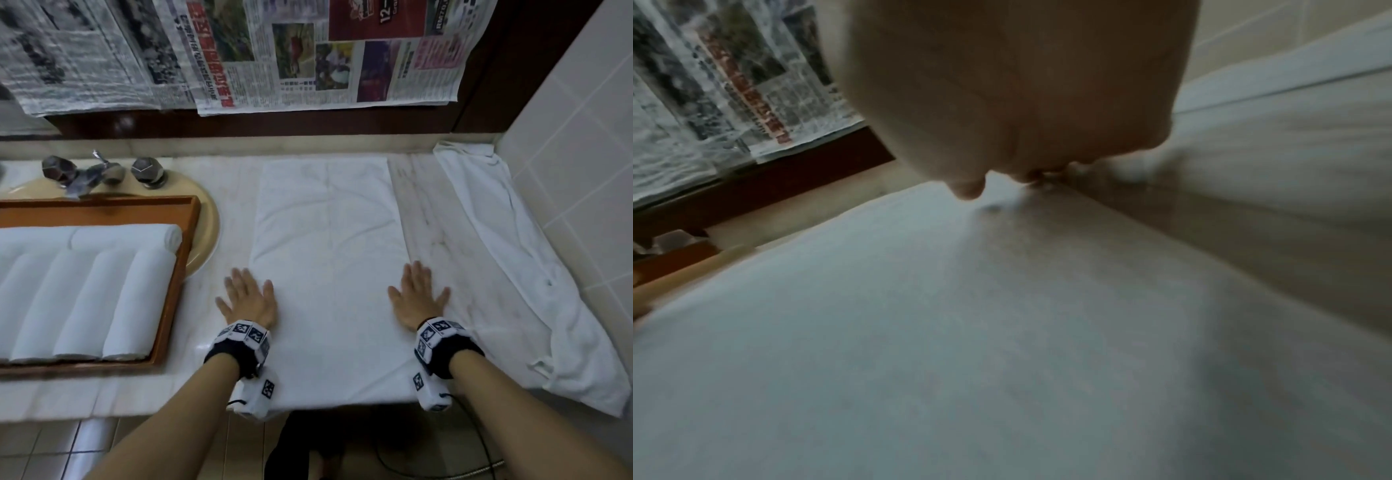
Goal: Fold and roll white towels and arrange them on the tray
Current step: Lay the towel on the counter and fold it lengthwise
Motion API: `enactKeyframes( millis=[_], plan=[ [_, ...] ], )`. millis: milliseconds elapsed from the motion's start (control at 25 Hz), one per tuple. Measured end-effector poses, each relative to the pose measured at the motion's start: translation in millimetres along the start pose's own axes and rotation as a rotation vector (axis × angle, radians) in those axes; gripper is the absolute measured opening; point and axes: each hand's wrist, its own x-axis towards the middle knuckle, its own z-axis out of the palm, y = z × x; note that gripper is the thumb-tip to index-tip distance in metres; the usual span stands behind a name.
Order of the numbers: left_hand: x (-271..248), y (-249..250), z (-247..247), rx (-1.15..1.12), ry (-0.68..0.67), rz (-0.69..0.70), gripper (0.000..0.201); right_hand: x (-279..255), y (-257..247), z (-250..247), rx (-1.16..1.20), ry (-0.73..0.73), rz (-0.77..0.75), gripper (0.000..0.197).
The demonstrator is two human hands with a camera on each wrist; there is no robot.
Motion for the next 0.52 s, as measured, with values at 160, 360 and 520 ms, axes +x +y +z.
enactKeyframes(
  millis=[160,360,520],
  plan=[
    [-7,76,11,-0.174,-0.173,0.411,0.059,1,-62,-5,-0.021,-0.015,-0.375,0.061],
    [49,45,-8,0.008,-0.016,0.156,0.061,40,-23,-17,0.011,-0.022,-0.083,0.067],
    [60,103,-14,-0.170,-0.061,0.313,0.062,63,-61,-41,0.012,0.016,-0.154,0.068]
  ],
)
